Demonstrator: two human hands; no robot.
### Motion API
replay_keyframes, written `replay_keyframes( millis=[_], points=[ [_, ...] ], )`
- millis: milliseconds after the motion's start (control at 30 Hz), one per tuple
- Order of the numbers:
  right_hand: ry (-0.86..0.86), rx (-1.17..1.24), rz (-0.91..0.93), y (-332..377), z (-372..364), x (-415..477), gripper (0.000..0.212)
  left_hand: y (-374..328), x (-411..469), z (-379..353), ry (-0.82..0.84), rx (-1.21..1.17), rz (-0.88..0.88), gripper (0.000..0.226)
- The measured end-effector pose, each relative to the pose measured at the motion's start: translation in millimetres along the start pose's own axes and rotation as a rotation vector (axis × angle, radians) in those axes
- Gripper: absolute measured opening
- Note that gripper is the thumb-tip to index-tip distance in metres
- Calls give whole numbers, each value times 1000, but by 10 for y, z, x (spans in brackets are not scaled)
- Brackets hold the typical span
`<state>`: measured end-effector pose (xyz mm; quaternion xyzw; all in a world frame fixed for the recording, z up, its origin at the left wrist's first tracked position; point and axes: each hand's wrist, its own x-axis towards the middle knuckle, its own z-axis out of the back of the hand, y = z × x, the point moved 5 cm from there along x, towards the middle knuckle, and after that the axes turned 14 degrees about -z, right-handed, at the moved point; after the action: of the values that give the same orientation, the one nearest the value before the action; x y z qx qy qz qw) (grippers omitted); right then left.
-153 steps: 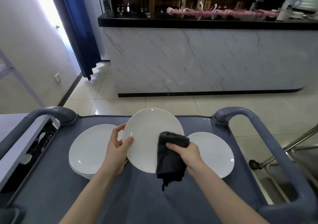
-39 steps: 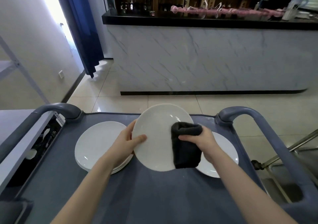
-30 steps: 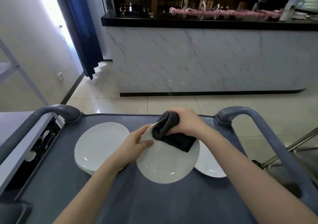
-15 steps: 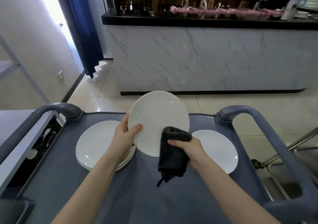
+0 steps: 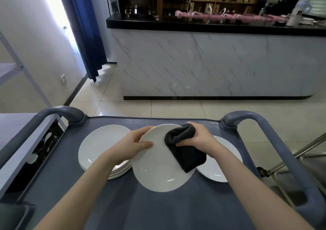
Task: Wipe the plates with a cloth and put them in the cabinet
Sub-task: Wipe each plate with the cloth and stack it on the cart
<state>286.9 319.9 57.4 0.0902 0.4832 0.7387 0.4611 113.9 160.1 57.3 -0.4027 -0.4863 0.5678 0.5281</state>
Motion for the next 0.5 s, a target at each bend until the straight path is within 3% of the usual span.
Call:
replay_keyframes(
  millis=[100,200,367,500],
  points=[
    [16,160,13,-46,-8,-12,41,51,-9,44,-63,13,14,36],
    [-35,449,-33,-155,-3,-22,42,131,-53,135,-256,-43,-5,29],
    [-112,1107,-394,-535,-319,-37,42,340,-151,-82,-512,-341,-58,53],
    [-64,1185,-506,-593,-581,-99,37,379,-85,-254,-572,-415,-108,62]
  ],
)
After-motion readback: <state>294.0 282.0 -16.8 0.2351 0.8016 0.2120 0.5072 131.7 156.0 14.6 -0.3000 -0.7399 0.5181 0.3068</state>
